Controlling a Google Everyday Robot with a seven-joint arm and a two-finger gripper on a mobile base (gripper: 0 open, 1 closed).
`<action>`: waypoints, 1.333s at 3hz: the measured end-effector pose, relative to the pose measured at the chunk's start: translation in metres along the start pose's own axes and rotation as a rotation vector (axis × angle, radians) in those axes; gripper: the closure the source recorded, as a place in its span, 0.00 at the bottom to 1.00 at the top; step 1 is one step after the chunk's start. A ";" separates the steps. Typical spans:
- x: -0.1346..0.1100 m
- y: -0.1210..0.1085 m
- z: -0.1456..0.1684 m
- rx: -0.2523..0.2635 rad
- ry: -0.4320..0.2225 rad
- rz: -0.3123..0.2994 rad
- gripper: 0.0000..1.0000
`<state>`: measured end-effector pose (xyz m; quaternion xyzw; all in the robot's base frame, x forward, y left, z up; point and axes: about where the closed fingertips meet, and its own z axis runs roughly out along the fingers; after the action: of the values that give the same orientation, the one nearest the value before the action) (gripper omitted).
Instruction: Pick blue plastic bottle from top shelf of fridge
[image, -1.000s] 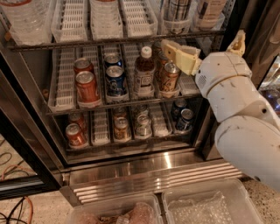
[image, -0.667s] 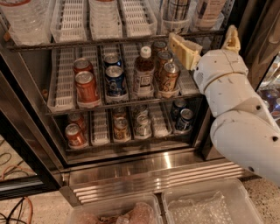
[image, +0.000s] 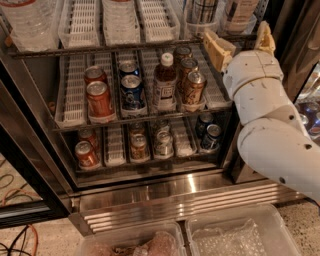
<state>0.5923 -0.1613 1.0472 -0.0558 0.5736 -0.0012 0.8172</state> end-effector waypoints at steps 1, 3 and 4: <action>0.000 -0.010 0.012 0.028 -0.016 -0.018 0.26; 0.018 -0.021 0.036 0.058 -0.013 -0.021 0.34; 0.018 -0.025 0.042 0.064 -0.018 -0.025 0.34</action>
Offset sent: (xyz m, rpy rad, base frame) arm 0.0382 -0.0255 0.0025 -0.0122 -0.0326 -0.0776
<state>0.6390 -0.1832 1.0470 -0.0366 0.5651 -0.0293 0.8237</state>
